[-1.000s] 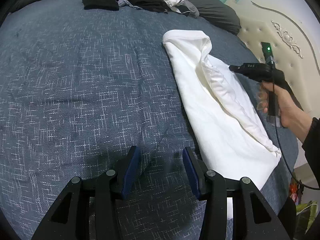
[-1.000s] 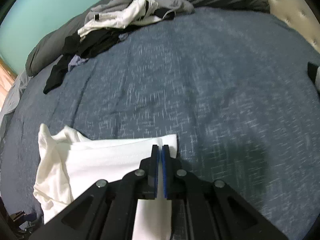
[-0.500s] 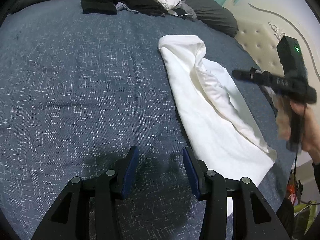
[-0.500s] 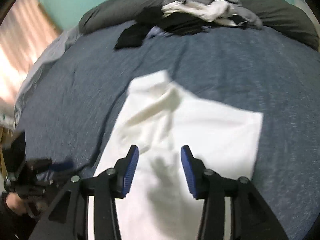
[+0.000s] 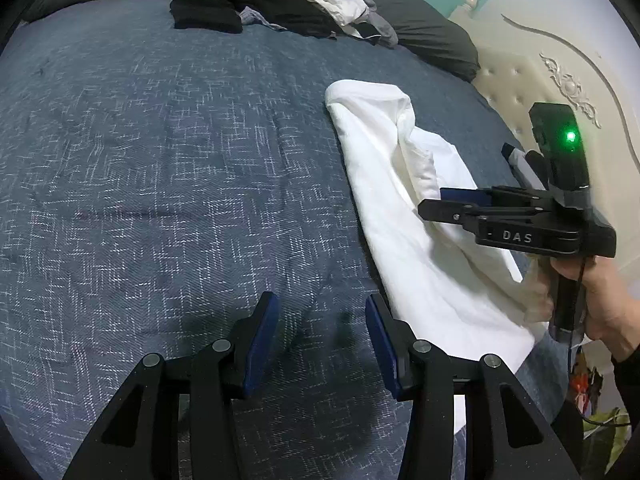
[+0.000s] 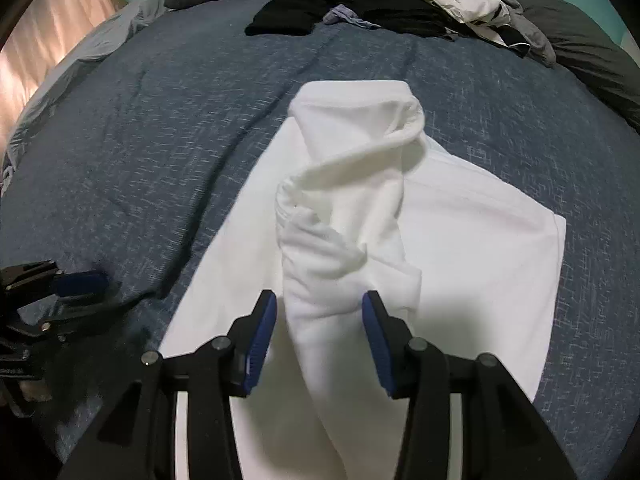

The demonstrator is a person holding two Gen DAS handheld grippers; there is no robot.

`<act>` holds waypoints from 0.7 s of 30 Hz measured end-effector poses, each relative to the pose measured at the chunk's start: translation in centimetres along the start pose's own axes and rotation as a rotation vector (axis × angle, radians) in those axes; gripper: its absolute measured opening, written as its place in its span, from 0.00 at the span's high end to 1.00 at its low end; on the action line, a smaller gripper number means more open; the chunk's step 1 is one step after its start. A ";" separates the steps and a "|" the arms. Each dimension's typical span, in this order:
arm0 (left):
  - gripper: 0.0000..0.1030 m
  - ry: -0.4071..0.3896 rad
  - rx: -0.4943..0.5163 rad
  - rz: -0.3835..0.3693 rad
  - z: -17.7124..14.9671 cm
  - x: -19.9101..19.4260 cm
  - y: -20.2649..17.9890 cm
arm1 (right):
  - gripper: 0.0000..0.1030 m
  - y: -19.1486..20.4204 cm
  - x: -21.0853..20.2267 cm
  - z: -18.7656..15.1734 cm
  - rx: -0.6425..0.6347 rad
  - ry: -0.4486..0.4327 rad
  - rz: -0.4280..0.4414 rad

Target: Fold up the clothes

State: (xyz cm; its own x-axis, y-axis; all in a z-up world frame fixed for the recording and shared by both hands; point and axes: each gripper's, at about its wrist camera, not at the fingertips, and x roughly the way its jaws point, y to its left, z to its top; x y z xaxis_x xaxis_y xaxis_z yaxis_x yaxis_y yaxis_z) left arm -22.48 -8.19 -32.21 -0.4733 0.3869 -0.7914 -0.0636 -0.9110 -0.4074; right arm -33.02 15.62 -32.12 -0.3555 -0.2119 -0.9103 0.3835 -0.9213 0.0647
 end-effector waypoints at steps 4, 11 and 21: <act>0.52 0.004 0.002 0.000 -0.1 0.1 -0.1 | 0.84 -0.4 -0.4 -0.2 -0.005 -0.021 0.008; 0.52 0.008 0.006 0.003 -0.2 0.2 -0.3 | 0.95 -3.0 -3.1 0.5 0.053 -0.104 0.038; 0.52 0.011 0.009 0.005 -0.2 0.2 -0.4 | 0.96 -10.7 -4.5 0.0 0.256 -0.131 0.032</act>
State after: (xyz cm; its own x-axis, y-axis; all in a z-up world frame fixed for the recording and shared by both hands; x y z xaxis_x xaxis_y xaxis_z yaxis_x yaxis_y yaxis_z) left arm -22.35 -7.75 -32.29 -0.4635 0.3839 -0.7986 -0.0692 -0.9142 -0.3993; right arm -35.49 26.46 -28.74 -0.4599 -0.2671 -0.8468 0.1742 -0.9623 0.2089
